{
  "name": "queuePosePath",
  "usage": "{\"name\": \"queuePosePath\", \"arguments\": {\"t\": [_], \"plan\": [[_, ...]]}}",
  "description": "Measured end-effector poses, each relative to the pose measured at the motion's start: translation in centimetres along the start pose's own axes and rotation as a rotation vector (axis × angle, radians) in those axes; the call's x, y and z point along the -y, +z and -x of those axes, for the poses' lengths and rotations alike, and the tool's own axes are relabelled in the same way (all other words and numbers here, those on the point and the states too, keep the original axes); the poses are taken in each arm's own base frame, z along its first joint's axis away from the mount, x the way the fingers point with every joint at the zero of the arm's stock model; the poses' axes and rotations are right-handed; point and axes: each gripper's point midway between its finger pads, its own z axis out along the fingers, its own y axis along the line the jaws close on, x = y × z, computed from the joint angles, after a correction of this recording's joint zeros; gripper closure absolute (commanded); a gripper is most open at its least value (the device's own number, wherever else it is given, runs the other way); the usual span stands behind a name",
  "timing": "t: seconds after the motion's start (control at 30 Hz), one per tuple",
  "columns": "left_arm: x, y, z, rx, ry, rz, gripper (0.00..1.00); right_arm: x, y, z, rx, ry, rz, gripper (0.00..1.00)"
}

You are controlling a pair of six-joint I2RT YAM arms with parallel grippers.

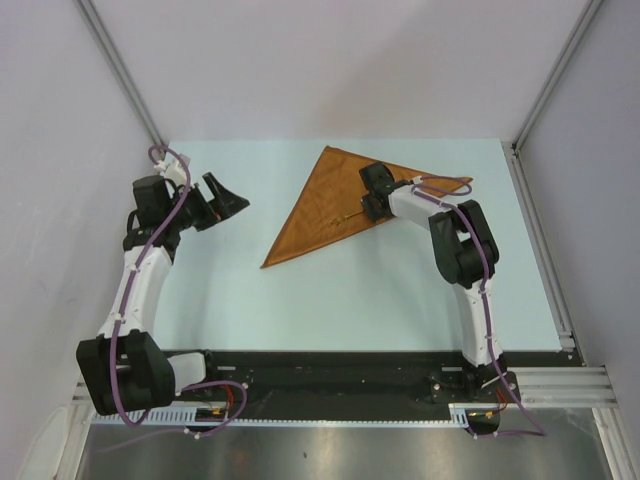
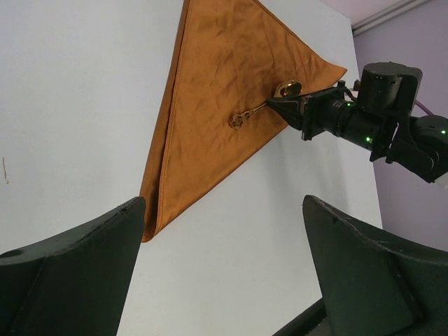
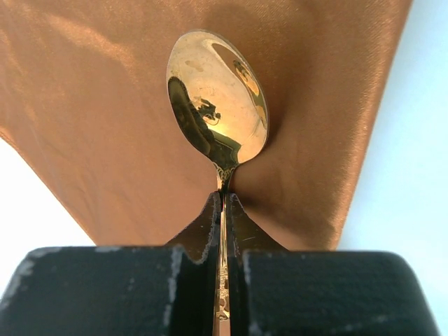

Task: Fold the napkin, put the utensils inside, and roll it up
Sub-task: Place the spoon on the napkin.

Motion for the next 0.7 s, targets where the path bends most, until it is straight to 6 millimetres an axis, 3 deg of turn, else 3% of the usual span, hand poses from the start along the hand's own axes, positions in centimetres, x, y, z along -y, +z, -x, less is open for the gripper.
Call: {"name": "queuePosePath", "arguments": {"t": [0.13, 0.23, 0.53, 0.7], "plan": [[0.0, 0.0, 0.0, 0.000, 0.000, 0.000, 0.01, -0.6, 0.1, -0.2, -0.014, 0.010, 0.023, 0.82], [0.0, 0.0, 0.0, 0.000, 0.000, 0.000, 0.01, -1.2, 0.1, -0.5, -0.031, 0.003, 0.051, 0.56], [-0.1, 0.0, 0.0, 0.002, 0.004, 0.005, 0.01, -2.4, -0.4, -0.9, -0.055, -0.041, 0.119, 0.50], [-0.3, 0.0, 0.1, 0.009, 0.009, 0.020, 0.01, -1.9, -3.9, 0.1, -0.069, -0.116, 0.210, 0.47]]}}
